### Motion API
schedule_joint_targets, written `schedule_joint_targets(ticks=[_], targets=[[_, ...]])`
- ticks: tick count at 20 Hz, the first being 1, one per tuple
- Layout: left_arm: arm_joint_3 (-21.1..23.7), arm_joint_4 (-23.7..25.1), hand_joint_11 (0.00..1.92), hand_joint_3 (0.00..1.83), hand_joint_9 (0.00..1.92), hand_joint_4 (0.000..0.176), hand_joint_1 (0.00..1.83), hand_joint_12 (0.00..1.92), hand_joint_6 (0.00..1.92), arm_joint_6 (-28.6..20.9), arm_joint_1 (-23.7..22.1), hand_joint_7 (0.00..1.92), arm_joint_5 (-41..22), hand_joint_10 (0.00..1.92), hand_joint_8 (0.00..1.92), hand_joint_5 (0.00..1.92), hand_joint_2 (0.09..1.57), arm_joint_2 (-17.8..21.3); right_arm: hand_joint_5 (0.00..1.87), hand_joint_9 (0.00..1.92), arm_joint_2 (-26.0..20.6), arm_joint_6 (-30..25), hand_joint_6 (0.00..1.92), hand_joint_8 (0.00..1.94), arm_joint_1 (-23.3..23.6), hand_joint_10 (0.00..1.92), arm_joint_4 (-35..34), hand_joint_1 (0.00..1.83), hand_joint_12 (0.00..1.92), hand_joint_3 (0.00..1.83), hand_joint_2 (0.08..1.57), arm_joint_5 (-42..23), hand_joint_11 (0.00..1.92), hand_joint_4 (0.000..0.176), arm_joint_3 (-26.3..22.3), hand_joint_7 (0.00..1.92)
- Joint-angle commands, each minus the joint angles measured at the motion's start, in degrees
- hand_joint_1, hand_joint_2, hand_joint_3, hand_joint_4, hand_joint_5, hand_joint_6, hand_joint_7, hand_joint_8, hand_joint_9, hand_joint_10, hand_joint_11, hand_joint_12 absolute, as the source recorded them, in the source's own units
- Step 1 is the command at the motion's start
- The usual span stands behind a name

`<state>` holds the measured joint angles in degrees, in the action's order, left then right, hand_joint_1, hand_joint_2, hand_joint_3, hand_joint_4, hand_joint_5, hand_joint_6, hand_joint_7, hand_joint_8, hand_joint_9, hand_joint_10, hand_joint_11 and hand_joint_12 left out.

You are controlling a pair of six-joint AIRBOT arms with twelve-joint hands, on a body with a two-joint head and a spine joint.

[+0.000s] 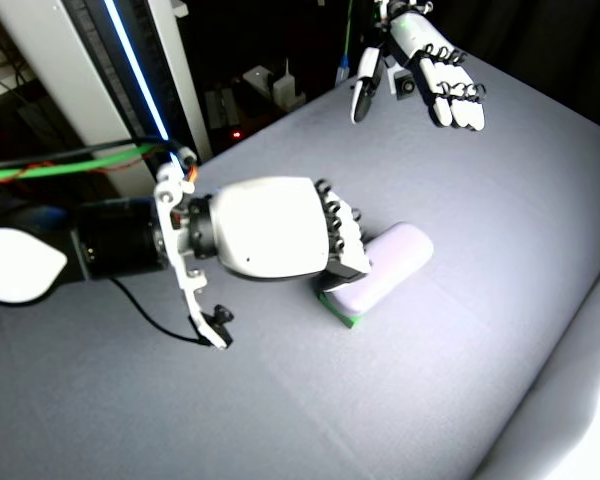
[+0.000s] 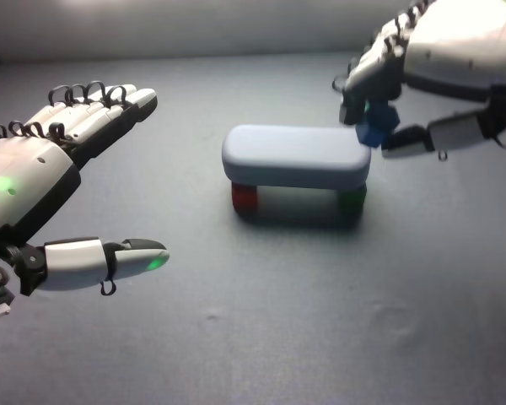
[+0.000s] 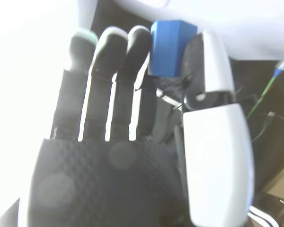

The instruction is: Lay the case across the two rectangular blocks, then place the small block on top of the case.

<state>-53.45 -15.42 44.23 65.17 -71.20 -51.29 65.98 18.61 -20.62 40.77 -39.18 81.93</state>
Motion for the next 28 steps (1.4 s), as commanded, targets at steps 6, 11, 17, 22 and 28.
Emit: schedule_joint_targets(ticks=[6, 11, 17, 22, 28], targets=[[-0.6, 1.3, 0.00, 0.00, 0.11, 0.023, 0.77, 0.46, 0.00, -0.7, -0.9, 0.11, -6.3, 0.01, 0.00, 0.14, 0.92, -0.5, 0.95, 1.28, 4.6, 0.6, 1.00, 0.69, 2.7, 0.90, -2.4, 1.25, 1.30, 0.00, 1.07, -2.6, 1.18, 0.000, 3.1, 1.21], [-0.8, 1.7, 0.00, 0.00, 0.12, 0.038, 0.79, 0.49, 0.00, -1.0, -1.2, 0.12, -5.9, 0.00, 0.00, 0.14, 0.91, -0.7, 1.05, 1.28, 7.0, 0.6, 0.76, 0.84, 2.9, 1.07, -1.9, 1.27, 1.41, 0.00, 1.05, 0.0, 1.26, 0.000, 5.0, 1.18], [-0.9, 1.8, 0.00, 0.00, 0.12, 0.025, 0.79, 0.52, 0.00, -1.2, -1.3, 0.12, -5.8, 0.00, 0.00, 0.15, 0.90, -0.9, 1.02, 1.05, 9.1, 0.6, 0.98, 0.77, 2.9, 0.81, -1.7, 1.24, 1.35, 0.00, 1.08, 3.6, 0.84, 0.019, 7.3, 1.10], [-1.0, 1.8, 0.00, 0.00, 0.13, 0.014, 0.79, 0.51, 0.00, -1.3, -1.4, 0.12, -5.7, 0.00, 0.00, 0.16, 0.91, -1.1, 0.97, 1.02, 10.1, 0.6, 1.05, 0.65, 2.9, 1.02, -1.7, 1.38, 1.22, 0.00, 1.07, 5.7, 0.78, 0.000, 8.6, 1.12], [-1.1, 1.8, 0.00, 0.00, 0.13, 0.008, 0.81, 0.53, 0.00, -1.4, -1.4, 0.12, -5.5, 0.01, 0.00, 0.17, 0.91, -1.3, 1.00, 1.02, 10.3, 0.7, 0.99, 0.78, 2.9, 0.80, -1.7, 1.24, 1.34, 0.00, 1.08, 6.7, 0.80, 0.017, 9.3, 1.11]])
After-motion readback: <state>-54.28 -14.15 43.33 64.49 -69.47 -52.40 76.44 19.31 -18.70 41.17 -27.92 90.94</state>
